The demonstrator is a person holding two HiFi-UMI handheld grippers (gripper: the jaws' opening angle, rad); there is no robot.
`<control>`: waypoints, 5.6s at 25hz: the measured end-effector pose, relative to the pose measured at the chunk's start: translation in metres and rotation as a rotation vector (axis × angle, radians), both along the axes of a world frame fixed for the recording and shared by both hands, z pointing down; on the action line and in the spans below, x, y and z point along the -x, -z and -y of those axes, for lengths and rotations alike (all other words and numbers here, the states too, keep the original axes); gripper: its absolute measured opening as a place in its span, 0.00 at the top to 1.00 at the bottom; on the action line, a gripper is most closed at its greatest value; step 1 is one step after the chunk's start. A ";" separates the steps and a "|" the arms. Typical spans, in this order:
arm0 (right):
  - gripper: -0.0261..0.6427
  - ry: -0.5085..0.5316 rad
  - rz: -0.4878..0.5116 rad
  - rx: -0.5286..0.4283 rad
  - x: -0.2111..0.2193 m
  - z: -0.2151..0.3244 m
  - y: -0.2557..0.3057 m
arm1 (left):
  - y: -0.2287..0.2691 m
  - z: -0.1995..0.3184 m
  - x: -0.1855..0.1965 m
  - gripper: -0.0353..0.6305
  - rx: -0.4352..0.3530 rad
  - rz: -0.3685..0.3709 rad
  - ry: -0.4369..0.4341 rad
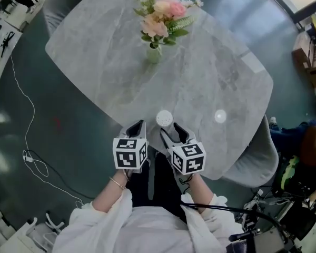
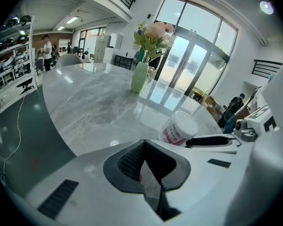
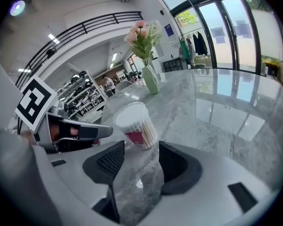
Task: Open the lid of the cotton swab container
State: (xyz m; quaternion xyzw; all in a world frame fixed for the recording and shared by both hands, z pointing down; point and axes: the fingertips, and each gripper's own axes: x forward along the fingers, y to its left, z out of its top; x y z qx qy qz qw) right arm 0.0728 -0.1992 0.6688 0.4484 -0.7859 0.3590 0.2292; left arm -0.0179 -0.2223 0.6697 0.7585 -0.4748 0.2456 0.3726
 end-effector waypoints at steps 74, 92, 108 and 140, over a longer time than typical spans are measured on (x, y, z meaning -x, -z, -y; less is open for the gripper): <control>0.52 0.534 -0.094 -0.178 0.011 0.020 0.043 | 0.038 -0.002 -0.006 0.94 -0.054 -0.014 0.086; 0.52 0.508 -0.119 -0.248 0.011 0.016 0.128 | 0.112 0.013 -0.010 0.94 -0.209 -0.045 0.014; 0.51 0.346 -0.091 -0.302 -0.003 0.011 0.157 | 0.149 0.028 -0.024 0.94 -0.304 -0.051 -0.107; 0.51 0.280 -0.165 -0.323 -0.042 0.008 0.240 | 0.269 0.020 -0.084 0.94 -0.584 -0.155 -0.438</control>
